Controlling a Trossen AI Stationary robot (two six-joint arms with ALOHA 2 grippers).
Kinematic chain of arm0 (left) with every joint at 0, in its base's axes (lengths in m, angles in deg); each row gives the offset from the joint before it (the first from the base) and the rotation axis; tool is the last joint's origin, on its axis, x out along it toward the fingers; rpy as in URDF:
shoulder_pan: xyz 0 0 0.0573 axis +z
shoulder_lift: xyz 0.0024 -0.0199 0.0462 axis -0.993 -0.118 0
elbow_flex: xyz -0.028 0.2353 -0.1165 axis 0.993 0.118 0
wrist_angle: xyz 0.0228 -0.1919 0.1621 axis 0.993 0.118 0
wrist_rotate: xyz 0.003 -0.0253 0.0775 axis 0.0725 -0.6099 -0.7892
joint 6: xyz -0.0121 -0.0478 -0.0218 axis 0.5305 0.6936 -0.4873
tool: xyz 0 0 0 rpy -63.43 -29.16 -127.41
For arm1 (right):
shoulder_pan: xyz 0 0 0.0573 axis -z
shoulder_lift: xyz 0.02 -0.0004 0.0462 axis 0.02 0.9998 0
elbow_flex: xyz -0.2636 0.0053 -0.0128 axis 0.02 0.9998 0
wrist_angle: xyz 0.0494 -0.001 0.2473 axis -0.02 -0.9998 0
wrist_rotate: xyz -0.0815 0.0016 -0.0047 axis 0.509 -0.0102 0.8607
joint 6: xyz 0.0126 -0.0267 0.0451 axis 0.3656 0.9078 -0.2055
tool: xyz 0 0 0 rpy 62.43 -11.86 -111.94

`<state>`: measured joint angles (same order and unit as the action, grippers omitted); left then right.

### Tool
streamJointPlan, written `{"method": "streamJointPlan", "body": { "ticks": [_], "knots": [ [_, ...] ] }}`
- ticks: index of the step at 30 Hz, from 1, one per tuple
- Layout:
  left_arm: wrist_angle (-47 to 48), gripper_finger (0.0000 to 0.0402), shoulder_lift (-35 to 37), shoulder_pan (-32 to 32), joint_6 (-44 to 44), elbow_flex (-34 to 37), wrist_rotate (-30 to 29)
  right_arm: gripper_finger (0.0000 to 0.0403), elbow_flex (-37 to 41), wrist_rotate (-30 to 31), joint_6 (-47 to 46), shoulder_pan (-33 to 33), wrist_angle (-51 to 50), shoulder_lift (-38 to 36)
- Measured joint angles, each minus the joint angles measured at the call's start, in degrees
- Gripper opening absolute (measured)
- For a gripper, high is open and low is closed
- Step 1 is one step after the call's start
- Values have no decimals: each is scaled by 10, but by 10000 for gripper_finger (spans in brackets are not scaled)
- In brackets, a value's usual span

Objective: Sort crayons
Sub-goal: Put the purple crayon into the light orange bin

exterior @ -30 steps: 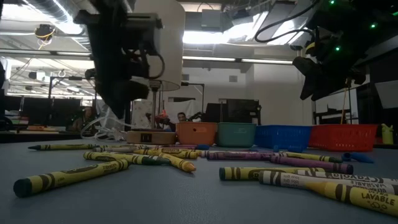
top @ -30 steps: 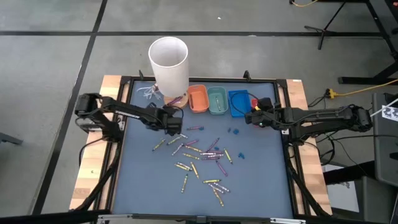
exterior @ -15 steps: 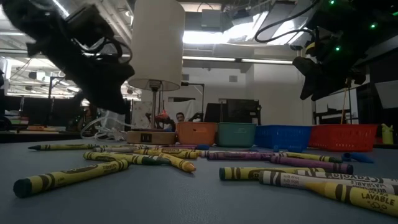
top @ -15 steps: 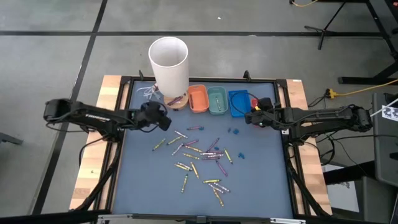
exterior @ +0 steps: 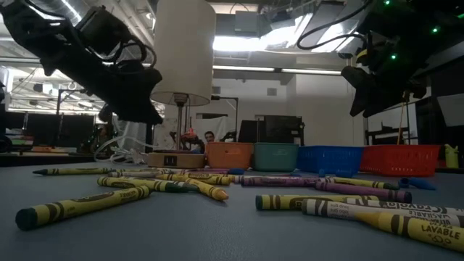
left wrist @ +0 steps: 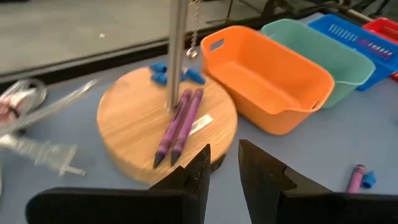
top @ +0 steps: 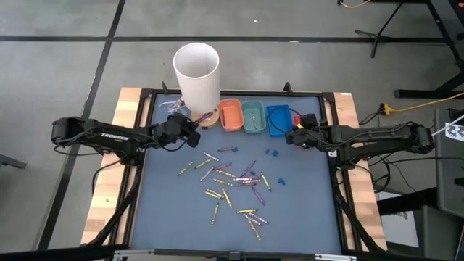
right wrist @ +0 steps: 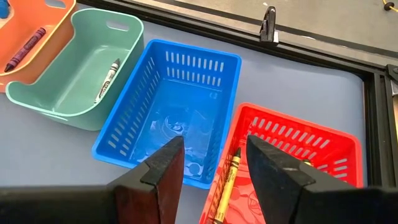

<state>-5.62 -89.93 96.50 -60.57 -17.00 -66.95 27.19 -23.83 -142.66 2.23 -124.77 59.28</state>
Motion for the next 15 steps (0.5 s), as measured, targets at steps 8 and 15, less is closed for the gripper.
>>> {"method": "streamJointPlan", "body": {
  "ticks": [8, 15],
  "knots": [
    [-71, 69, -63, 0, -87, 0, 25, 172, 0, 0, 0, 0, 0, 0],
    [-111, 69, -123, 0, -149, 0, 1, 172, 0, 0, 0, 0, 0, 0]
  ]
}}
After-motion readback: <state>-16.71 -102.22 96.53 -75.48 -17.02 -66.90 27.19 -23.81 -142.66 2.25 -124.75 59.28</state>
